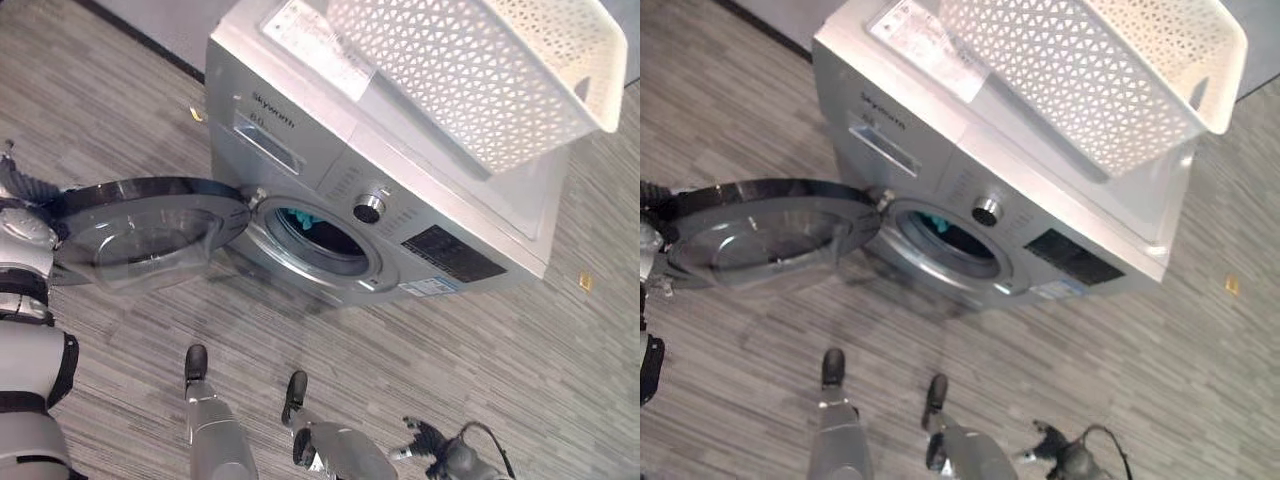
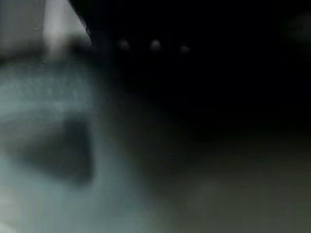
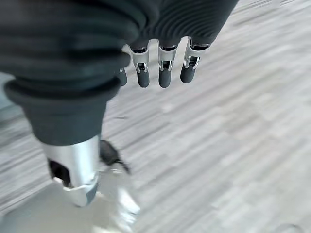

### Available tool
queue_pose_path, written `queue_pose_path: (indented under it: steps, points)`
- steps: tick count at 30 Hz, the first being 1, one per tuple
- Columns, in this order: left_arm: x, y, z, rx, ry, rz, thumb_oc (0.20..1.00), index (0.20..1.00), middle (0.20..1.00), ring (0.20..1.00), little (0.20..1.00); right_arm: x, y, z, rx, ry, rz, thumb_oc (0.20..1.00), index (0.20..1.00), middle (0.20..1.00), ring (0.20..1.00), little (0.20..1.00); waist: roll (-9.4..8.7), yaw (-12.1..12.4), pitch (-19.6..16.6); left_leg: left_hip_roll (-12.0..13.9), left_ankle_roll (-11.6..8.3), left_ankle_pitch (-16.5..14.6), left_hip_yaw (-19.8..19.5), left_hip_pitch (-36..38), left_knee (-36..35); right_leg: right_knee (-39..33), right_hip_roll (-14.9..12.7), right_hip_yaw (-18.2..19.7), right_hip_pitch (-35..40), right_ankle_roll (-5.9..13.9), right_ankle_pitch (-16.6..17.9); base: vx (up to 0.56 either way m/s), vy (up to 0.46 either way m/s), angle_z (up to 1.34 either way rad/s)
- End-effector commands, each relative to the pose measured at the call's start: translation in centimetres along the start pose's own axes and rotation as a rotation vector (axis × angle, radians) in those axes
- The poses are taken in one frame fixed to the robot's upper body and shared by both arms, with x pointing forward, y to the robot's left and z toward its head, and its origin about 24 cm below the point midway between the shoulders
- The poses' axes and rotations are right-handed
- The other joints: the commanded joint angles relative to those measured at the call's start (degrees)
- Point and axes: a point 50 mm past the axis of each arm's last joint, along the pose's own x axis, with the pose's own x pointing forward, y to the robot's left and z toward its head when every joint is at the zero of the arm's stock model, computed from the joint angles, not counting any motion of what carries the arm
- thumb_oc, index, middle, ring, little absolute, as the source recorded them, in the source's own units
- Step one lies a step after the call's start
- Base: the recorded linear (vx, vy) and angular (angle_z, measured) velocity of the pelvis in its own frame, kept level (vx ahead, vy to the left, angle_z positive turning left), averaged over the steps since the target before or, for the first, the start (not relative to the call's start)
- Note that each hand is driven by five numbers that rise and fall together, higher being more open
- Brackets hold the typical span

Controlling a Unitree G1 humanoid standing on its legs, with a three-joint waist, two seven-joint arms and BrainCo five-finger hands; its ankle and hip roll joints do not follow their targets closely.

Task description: Grab the laundry basket,head to the washer,open it,put in the laundry and shut it.

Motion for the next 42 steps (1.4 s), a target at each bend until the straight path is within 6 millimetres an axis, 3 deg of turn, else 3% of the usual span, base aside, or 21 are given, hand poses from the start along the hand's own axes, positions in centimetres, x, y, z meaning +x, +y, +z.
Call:
queue_pose_path:
  steps: [1, 2, 3, 5, 8, 9, 10, 11, 14, 17, 21, 26, 29, 32, 36, 38, 40, 41, 42]
  points:
    - [-1.4, -3.2, -2.7, -0.06, 0.063, -0.112, 1.0, 1.0, 1.0, 1.0, 1.0, -0.5, 1.2, -2.7, -0.061, 0.108, 0.043, 1.0, 1.0, 1.0, 1.0, 1.0, -1.46, 0.2, -3.0, 1.6, 1.95, 0.0, -2.2, -5.2, 3.7, 5.6, -6.0, 4.2, -1.6, 7.44, -2.2, 0.0, 0.0, 0.0]
    - [-1.4, -3.2, -2.7, -0.06, 0.064, -0.112, 1.0, 1.0, 1.0, 1.0, 1.0, -0.5, 1.1, -2.7, -0.062, 0.108, 0.043, 1.0, 1.0, 1.0, 1.0, 1.0, -1.42, 0.1, -3.1, 1.6, 1.95, 0.0, -2.2, -5.2, 3.7, 5.6, -6.0, 4.2, -1.7, 7.43, -2.2, -0.01, -0.02, -0.05]
    - [-2.7, -6.0, -3.9, -0.078, 0.102, -0.205, 1.0, 1.0, 1.0, 1.0, 1.0, -0.5, 1.5, -3.0, -0.091, 0.126, 0.058, 1.0, 1.0, 1.0, 1.0, 1.0, -1.56, 0.0, -3.4, 1.7, 1.98, -0.1, -2.1, -5.4, 3.7, 5.1, -6.0, 4.4, -1.9, 7.35, -2.0, -0.01, -0.014, -0.05]
    - [-4.6, -9.5, -4.7, -0.077, 0.128, -0.313, 1.0, 1.0, 1.0, 1.0, 1.0, -0.4, 1.1, -2.8, -0.087, 0.127, 0.04, 1.0, 1.0, 1.0, 1.0, 1.0, -1.55, -0.5, -3.4, 1.6, 1.9, -0.1, -1.9, -5.5, 3.6, 5.0, -6.0, 4.7, -2.2, 7.12, -2.0, -0.03, -0.003, -0.01]
    - [-6.6, -12.5, -5.3, -0.096, 0.145, -0.405, 1.0, 1.0, 1.0, 1.0, 1.0, -0.4, 0.9, -2.6, -0.071, 0.12, 0.025, 1.0, 1.0, 1.0, 1.0, 1.0, -1.13, -0.9, -3.5, 1.6, 1.89, -0.2, -1.6, -5.2, 3.5, 4.9, -5.9, 5.0, -2.2, 7.05, -1.9, -0.03, 0.013, 0.01]
    - [-7.9, -14.2, -5.5, -0.115, 0.153, -0.455, 1.0, 1.0, 1.0, 1.0, 1.0, -0.3, 0.9, -2.5, -0.062, 0.118, 0.019, 1.0, 1.0, 1.0, 1.0, 1.0, -0.73, -1.0, -3.5, 1.5, 1.92, -0.2, -1.4, -4.9, 3.4, 4.9, -6.0, 5.3, -2.2, 7.0, -1.9, -0.06, 0.04, -0.01]
    - [-10.8, -17.5, -5.9, -0.134, 0.167, -0.562, 1.0, 1.0, 1.0, 1.0, 1.0, -0.3, 1.1, -2.4, -0.053, 0.114, 0.016, 1.0, 1.0, 1.0, 1.0, 1.0, 0.02, -1.2, -3.8, 1.6, 1.96, -0.2, -0.9, -4.0, 3.1, 4.9, -6.0, 5.7, -2.0, 6.89, -2.0, -0.04, 0.041, 0.0]
    - [-12.4, -18.9, -6.2, -0.143, 0.18, -0.612, 1.0, 1.0, 1.0, 1.0, 1.0, -0.3, 1.1, -2.4, -0.048, 0.113, 0.012, 1.0, 1.0, 1.0, 1.0, 1.0, 0.39, -1.4, -3.9, 1.6, 1.95, -0.2, -0.6, -3.3, 2.9, 4.9, -6.0, 6.0, -1.8, 6.86, -2.0, -0.03, 0.026, -0.01]
    - [-16.5, -22.1, -6.8, -0.175, 0.21, -0.73, 1.0, 1.0, 1.0, 1.0, 1.0, -0.4, 0.9, -2.5, -0.009, 0.112, -0.011, 1.0, 1.0, 1.0, 1.0, 1.0, 1.67, -2.0, -4.6, 1.6, 1.87, 0.0, 0.4, -1.1, 2.0, 5.0, -6.1, 6.7, -1.1, 6.66, -2.4, 0.0, -0.003, -0.19]
    - [-19.6, -24.0, -6.7, -0.226, 0.227, -0.795, 1.0, 1.0, 1.0, 1.0, 1.0, -0.4, 1.0, -2.5, 0.028, 0.108, -0.032, 1.0, 1.0, 1.0, 1.0, 1.0, 3.23, -2.5, -5.3, 1.9, 1.56, 0.9, 1.4, 1.6, 0.2, 4.9, -6.2, 7.2, 0.2, 6.48, -2.7, 0.0, -0.037, -0.18]
    - [-22.2, -25.1, -7.1, -0.328, 0.288, -0.824, 1.0, 1.0, 1.0, 1.0, 1.0, -0.7, 1.3, -3.1, 0.072, 0.103, -0.04, 1.0, 1.0, 1.0, 1.0, 1.0, 5.05, -3.2, -6.1, 2.6, 1.01, 2.6, 2.1, 3.9, -2.0, 4.0, -5.4, 8.0, 1.4, 5.98, -3.1, 0.0, -0.069, -0.18]
    - [-22.9, -24.9, -6.6, -0.526, 0.311, -0.788, 1.0, 1.0, 1.0, 1.0, 1.0, -0.9, 1.1, -3.3, 0.118, 0.078, -0.061, 1.0, 1.0, 1.0, 1.0, 1.0, 7.32, -2.9, -5.9, 4.8, -0.01, 4.8, 2.1, 5.2, -4.0, 2.5, -3.2, 9.0, 2.4, 4.99, -3.6, -0.05, -0.125, -0.09]
    - [-22.7, -23.6, -6.6, -0.679, 0.304, -0.747, 1.0, 1.0, 1.0, 1.0, 1.0, -1.0, 0.5, -2.7, 0.122, 0.025, -0.063, 1.0, 1.0, 1.0, 1.0, 1.0, 8.85, -1.5, -5.0, 8.1, -1.1, 8.3, 2.3, 6.5, -7.2, 1.5, -0.3, 10.2, 1.9, 3.93, -4.0, -0.09, -0.163, -0.34]
    - [-22.9, -23.5, -6.0, -0.685, 0.255, -0.768, 1.0, 1.0, 1.0, 1.0, 1.0, -0.9, -0.3, -1.9, 0.097, -0.01, -0.07, 1.0, 1.0, 1.0, 1.0, 1.0, 9.83, -1.4, -4.9, 10.8, -2.12, 11.0, 2.5, 5.9, -9.7, 0.2, 2.2, 10.8, 1.0, 3.53, -4.1, -0.08, -0.165, -0.27]
    - [-24.5, -25.2, -2.9, -0.595, 0.114, -0.892, 1.0, 1.0, 1.0, 1.0, 1.0, -0.9, -0.1, -2.0, 0.07, -0.005, -0.068, 1.0, 1.0, 1.0, 1.0, 1.0, 10.98, -1.9, -5.6, 12.8, -3.28, 13.0, 2.8, 4.6, -10.8, 0.0, 3.8, 10.4, 0.6, 3.11, -4.7, -0.05, -0.101, -0.1]
    - [-25.8, -26.1, 0.4, -0.701, 0.062, -0.937, 1.0, 1.0, 1.0, 1.0, 1.0, -0.9, 0.1, -2.0, 0.083, -0.004, -0.079, 1.0, 1.0, 1.0, 1.0, 1.0, 11.63, -1.9, -6.1, 12.7, -3.55, 13.7, 2.5, 4.2, -10.8, 0.0, 3.9, 9.6, 1.1, 2.89, -5.1, 0.0, -0.063, -0.03]
    - [-27.1, -26.6, 4.9, -0.774, -0.058, -1.009, 1.0, 1.0, 1.0, 1.0, 1.0, -0.9, 0.3, -2.1, 0.087, 0.002, -0.087, 1.0, 1.0, 1.0, 1.0, 1.0, 11.78, -2.7, -6.3, 12.4, -3.77, 14.2, 2.4, 3.9, -10.8, 0.2, 3.8, 9.0, 1.5, 2.75, -5.3, 0.0, -0.034, 0.19]
    - [-27.1, -26.6, 5.0, -0.775, -0.059, -1.009, 1.0, 1.0, 1.0, 1.0, 1.0, -0.9, 0.3, -2.1, 0.088, 0.001, -0.088, 1.0, 1.0, 1.0, 1.0, 1.0, 11.87, -2.7, -6.4, 12.5, -3.77, 14.4, 2.3, 3.6, -10.8, 0.2, 3.9, 8.9, 1.3, 2.73, -5.2, 0.01, -0.007, 0.38]
    - [-27.7, -26.8, 7.3, -0.803, -0.116, -1.041, 1.0, 1.0, 1.0, 1.0, 1.0, -0.9, 0.3, -2.0, 0.082, 0.0, -0.091, 1.0, 1.0, 1.0, 1.0, 1.0, 11.76, -3.3, -6.5, 12.2, -3.79, 14.3, 2.5, 3.8, -10.8, 0.3, 3.7, 8.8, 1.8, 2.74, -5.4, 0.02, 0.016, 0.43]
